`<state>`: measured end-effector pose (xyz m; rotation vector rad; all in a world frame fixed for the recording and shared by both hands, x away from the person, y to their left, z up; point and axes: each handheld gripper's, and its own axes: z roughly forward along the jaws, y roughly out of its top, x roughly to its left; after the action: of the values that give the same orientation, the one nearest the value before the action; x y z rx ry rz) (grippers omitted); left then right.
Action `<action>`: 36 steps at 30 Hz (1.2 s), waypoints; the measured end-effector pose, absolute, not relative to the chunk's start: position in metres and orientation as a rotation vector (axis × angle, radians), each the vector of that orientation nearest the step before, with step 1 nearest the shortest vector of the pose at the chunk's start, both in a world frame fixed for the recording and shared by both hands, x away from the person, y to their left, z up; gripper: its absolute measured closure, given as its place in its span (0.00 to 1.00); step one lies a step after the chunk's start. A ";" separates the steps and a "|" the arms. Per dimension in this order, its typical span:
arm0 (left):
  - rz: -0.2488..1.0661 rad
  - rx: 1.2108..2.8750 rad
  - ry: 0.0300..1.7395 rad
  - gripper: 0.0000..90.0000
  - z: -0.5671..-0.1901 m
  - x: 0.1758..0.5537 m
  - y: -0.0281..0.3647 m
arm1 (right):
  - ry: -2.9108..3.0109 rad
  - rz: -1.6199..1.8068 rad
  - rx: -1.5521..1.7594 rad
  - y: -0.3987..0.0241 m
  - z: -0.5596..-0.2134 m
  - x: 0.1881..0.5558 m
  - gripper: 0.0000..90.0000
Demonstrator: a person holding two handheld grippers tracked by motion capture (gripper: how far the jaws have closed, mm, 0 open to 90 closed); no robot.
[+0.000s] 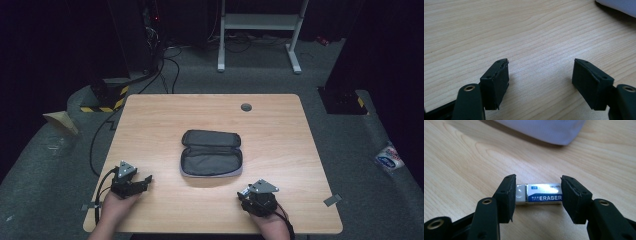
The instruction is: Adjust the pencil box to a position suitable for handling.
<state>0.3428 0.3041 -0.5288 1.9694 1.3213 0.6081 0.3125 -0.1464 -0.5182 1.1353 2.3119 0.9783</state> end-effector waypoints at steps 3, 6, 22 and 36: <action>0.608 1.969 1.322 0.33 -0.529 0.343 0.304 | 2.294 0.994 1.136 -0.146 -0.516 0.313 0.53; 0.608 1.969 1.321 0.33 -0.529 0.343 0.304 | 2.274 1.011 1.135 -0.146 -0.513 0.314 0.53; 0.607 1.969 1.322 0.33 -0.529 0.343 0.304 | 2.180 1.070 1.123 -0.146 -0.501 0.317 0.53; 0.609 1.970 1.322 0.33 -0.529 0.343 0.304 | 2.142 1.123 1.121 -0.144 -0.486 0.324 0.53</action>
<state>0.3428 0.3040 -0.5288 1.9696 1.3219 0.6088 0.3244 -0.1442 -0.4861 1.1207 2.1416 1.1232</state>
